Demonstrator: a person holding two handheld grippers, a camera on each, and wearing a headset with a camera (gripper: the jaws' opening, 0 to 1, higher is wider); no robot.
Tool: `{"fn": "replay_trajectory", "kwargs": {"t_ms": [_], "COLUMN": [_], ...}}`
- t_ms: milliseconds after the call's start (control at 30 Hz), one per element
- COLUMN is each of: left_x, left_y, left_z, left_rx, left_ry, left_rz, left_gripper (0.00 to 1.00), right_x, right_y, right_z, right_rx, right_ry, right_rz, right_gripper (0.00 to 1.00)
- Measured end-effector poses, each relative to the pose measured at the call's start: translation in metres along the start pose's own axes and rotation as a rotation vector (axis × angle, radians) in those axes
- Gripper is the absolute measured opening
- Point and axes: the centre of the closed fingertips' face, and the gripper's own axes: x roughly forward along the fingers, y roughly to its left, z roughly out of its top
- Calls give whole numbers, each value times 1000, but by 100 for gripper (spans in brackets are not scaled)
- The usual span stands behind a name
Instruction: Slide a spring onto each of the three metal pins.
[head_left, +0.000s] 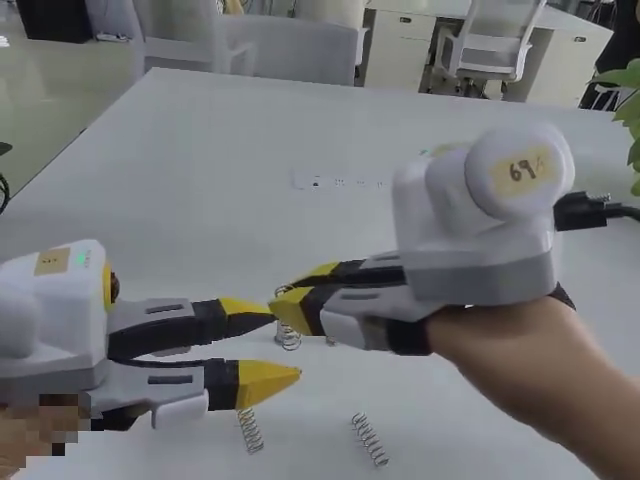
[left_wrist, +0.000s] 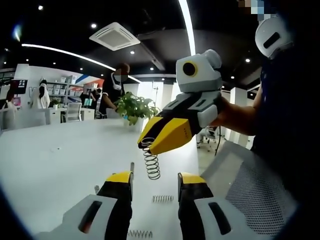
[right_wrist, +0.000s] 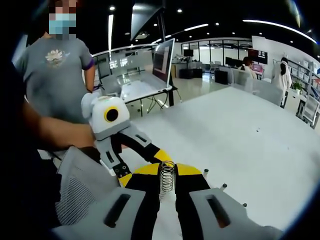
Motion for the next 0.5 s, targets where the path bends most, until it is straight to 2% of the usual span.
{"fn": "replay_trajectory", "kwargs": {"t_ms": [267,500], "left_x": [0,1], "left_y": [0,0], "left_z": [8,8], "left_rx": [13,24], "left_ry": [-24,-18], "left_rz": [-3,-3], "left_gripper": [22,17], "right_x": [3,3], "right_y": [8,12], "right_z": [6,10], "right_rx": [-6,-3], "right_ry": [-15,-27], "right_rz": [21,29], "right_gripper": [7,7]}}
